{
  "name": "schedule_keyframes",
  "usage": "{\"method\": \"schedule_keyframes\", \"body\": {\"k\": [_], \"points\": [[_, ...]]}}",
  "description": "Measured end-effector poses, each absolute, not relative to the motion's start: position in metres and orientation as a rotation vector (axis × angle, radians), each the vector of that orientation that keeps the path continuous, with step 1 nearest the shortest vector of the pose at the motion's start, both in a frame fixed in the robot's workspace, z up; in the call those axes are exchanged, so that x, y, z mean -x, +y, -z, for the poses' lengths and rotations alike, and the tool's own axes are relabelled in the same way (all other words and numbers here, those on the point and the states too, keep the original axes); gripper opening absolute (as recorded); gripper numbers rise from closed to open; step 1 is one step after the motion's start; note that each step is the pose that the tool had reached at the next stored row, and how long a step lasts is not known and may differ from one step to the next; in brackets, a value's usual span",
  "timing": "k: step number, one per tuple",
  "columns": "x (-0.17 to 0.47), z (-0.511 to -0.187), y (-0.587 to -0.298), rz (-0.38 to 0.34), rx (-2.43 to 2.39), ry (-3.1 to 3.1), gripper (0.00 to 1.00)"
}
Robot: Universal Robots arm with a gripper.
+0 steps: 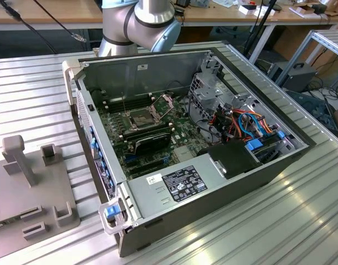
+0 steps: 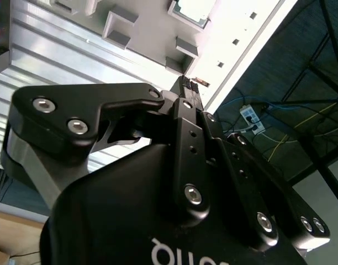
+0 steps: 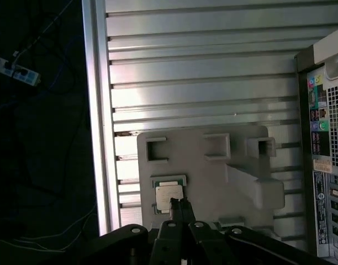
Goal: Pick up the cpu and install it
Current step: 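Reach for the cpu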
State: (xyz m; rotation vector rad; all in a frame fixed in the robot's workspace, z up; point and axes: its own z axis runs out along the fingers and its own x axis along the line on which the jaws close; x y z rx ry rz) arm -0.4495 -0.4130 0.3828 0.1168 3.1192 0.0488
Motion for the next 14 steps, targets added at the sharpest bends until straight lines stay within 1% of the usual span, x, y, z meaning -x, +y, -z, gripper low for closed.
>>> {"method": "schedule_keyframes", "body": {"k": [8,14], "points": [[0.452,-0.37,-0.425,-0.048,-0.117,3.129,0.11],[0.452,-0.366,-0.43,-0.048,-0.118,3.134,0.11]]}}
